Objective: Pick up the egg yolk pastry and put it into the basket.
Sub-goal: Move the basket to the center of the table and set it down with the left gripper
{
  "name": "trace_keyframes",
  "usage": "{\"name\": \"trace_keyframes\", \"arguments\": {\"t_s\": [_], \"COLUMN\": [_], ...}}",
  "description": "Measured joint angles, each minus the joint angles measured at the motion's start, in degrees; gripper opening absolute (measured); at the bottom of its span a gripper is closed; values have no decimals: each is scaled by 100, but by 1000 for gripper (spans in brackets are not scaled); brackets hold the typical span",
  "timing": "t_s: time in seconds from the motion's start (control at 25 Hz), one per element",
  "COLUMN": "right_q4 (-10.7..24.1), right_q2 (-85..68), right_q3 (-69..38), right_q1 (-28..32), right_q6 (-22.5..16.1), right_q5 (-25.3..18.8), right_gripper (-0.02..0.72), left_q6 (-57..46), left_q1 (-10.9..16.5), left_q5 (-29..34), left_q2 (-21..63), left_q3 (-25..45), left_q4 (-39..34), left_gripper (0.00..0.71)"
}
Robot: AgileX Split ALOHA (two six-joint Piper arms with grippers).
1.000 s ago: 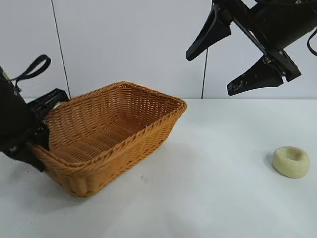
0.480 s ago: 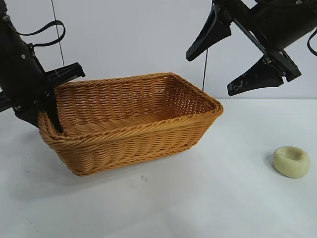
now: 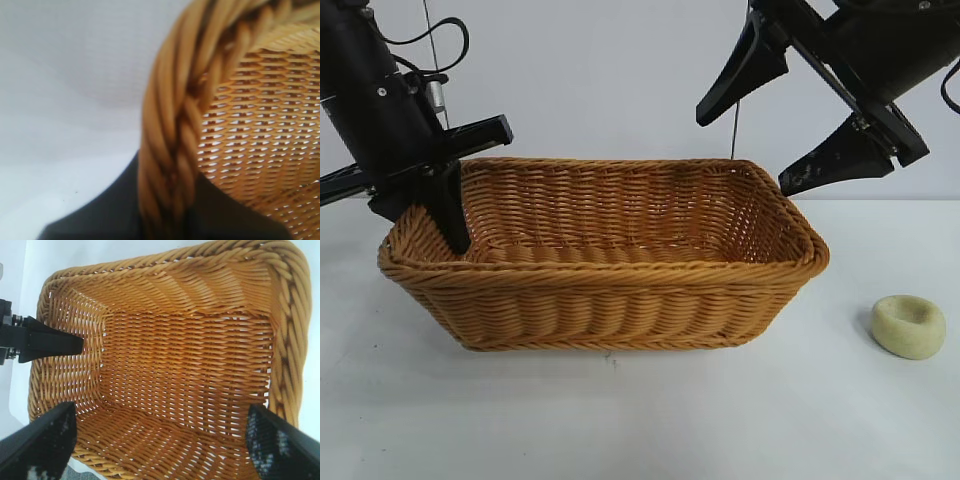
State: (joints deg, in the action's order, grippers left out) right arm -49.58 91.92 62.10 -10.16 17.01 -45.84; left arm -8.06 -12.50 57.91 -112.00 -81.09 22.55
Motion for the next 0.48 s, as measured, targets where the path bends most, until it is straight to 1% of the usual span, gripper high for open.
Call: {"name": "trace_keyframes", "arguments": {"t_s": [0.08,0.16,0.28,0.48], "right_q4": [5,5,5,5], "right_q2": [0,0,0,0], "right_q3": [0,0,0,0], "right_q1": [0,0,0,0], "right_q6": [0,0,0,0], "right_q5": [-1,-1,-6,-6], "right_gripper": [656,656,656,656], "left_q6": [284,571,806,836], "left_q1": [115,169,169,169], "left_q5": [25,55,109,46], "left_q2": [-11,-18,-18,-18], "left_q3": [-11,-11,-11,-11], "left_q4": [80,73,79,113], "left_gripper": [84,84,84,84]}}
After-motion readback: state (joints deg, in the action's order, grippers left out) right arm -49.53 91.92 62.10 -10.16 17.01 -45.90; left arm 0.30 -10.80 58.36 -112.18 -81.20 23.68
